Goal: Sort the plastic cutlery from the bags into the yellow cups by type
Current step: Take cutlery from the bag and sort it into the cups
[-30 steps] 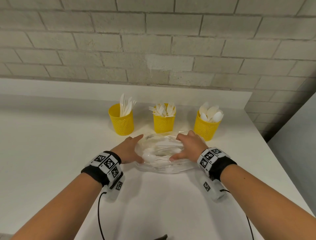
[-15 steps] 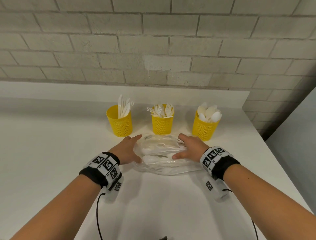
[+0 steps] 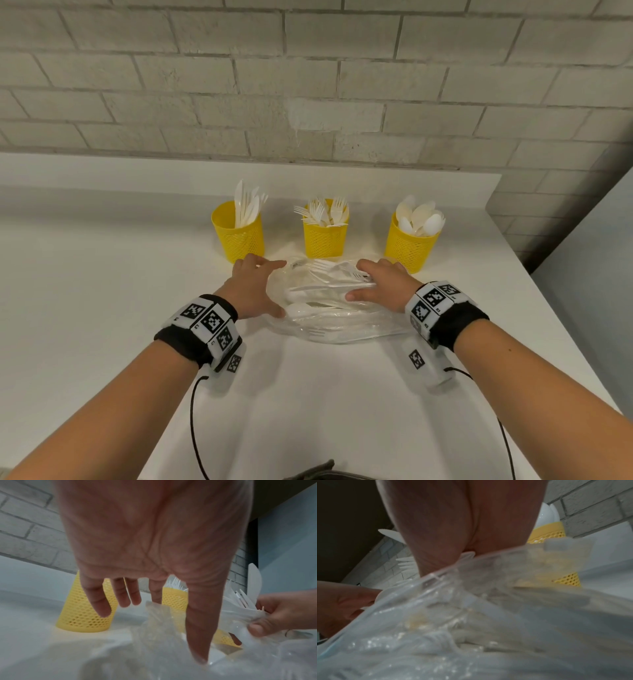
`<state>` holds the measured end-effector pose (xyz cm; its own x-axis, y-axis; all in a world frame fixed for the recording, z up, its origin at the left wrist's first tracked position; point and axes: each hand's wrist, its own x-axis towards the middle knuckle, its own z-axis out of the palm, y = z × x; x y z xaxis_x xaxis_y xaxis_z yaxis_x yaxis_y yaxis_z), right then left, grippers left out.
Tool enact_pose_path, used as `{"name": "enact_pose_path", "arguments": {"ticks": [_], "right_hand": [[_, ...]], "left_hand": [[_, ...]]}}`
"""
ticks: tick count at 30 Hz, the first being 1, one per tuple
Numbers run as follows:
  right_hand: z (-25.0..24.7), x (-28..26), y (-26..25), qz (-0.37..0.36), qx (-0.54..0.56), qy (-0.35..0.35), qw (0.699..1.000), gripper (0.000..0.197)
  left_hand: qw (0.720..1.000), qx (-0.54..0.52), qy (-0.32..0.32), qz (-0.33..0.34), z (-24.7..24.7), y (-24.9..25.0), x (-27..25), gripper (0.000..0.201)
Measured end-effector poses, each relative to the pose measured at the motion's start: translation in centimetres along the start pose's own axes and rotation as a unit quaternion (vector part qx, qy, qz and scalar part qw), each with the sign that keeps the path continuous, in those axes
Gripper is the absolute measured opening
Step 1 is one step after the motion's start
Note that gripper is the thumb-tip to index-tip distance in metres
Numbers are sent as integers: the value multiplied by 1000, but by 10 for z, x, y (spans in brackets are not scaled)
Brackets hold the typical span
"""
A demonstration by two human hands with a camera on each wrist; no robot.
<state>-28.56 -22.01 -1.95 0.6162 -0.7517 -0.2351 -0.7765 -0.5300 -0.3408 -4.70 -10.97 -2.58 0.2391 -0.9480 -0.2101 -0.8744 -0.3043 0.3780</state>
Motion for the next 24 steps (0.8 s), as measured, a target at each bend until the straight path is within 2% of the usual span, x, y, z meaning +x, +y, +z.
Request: {"name": "enact_pose_path", "arguments": {"ticks": [3, 6, 8, 10, 12, 14, 17, 21, 24], "right_hand": [[-1, -2, -3, -27, 60, 26, 997, 36], [0, -1, -8, -60, 142, 71, 986, 38], [1, 0, -9, -77, 174, 100, 977, 39], [1, -1, -8, -84, 203, 116, 969, 38], [1, -1, -7, -90, 229, 126, 961, 41], [2, -3, -5, -94, 249, 134, 955, 45], [4, -5, -7, -94, 265, 134, 950, 49], [8, -5, -5, -79, 258, 122, 955, 51], [13, -2, 1, -58, 236, 112, 964, 59]], "left_hand": [[997, 3, 63, 42, -2, 13, -1, 81], [987, -116, 63, 93, -4, 32, 2, 68], [963, -255, 39, 84, -7, 45, 3, 65], [925, -372, 36, 71, -12, 56, 4, 61], [894, -442, 32, 70, -17, 66, 5, 55], [880, -468, 25, 74, -19, 76, 6, 48], [884, -461, 12, 71, -17, 90, 11, 39], [910, -405, 4, 85, -8, 104, 16, 33], [919, -382, 7, 98, 0, 110, 16, 31]]}}
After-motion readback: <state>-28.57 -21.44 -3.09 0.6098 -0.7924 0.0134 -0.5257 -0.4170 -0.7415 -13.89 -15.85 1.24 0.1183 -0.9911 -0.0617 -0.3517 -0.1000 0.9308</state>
